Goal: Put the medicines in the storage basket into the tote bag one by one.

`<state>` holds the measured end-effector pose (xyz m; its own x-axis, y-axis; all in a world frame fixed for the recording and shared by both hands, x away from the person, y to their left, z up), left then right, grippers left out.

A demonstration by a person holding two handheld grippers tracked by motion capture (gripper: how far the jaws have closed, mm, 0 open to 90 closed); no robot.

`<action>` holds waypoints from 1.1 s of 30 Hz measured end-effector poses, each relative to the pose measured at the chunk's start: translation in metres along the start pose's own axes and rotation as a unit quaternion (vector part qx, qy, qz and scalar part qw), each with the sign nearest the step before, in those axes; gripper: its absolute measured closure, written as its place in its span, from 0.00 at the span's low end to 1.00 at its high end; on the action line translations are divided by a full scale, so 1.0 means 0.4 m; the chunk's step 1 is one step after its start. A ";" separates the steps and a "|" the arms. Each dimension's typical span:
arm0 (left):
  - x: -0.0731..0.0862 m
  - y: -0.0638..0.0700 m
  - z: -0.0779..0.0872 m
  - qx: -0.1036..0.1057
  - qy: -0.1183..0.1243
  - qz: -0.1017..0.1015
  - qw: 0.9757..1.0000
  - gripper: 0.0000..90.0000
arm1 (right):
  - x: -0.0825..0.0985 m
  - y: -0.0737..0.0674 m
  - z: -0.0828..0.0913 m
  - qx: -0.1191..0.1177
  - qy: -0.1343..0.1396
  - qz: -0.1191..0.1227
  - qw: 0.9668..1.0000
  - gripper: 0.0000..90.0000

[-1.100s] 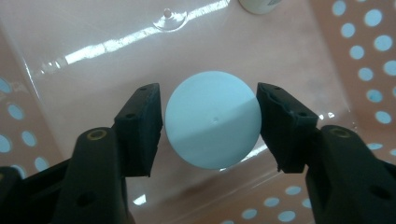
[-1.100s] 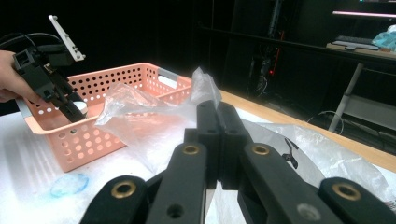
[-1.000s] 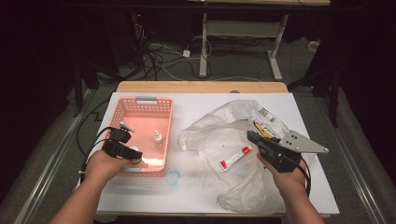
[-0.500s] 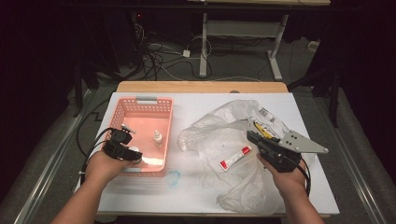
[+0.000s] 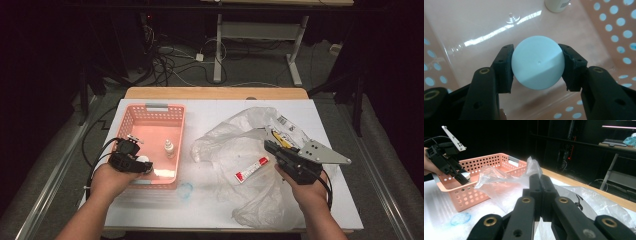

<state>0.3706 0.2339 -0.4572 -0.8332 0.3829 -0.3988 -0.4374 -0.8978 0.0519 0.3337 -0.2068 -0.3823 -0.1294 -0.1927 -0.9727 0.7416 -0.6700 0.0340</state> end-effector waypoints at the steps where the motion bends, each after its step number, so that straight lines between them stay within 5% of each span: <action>1: 0.000 -0.001 0.002 -0.001 0.004 0.000 1.000 0.54 | 0.000 0.000 0.000 0.000 0.000 0.001 1.000 1.00; 9: 0.005 -0.002 0.019 0.014 0.045 0.010 0.999 0.54 | -0.002 0.002 0.002 0.003 0.002 0.002 1.000 1.00; 18: 0.029 0.020 0.035 0.023 0.099 0.009 0.995 0.54 | -0.001 0.001 0.001 0.001 0.001 0.001 1.000 1.00; 33: 0.067 0.072 0.060 0.031 0.198 0.010 0.980 0.54 | 0.000 -0.003 -0.002 -0.002 0.001 0.003 1.000 1.00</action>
<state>0.3278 0.2236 -0.4443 -0.6509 0.2410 -0.7199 -0.4529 -0.8843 0.1135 0.3331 -0.2053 -0.3823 -0.1236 -0.1956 -0.9729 0.7447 -0.6663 0.0394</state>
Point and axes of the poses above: each handheld gripper's, and its own axes: z roughly backward along the jaws, x roughly out of its underside, y roughly to its right, the point moved 3 cm from there along -z, roughly forward along the jaws, and after that the axes turned 3 degrees about -x, right-handed, at the moved point
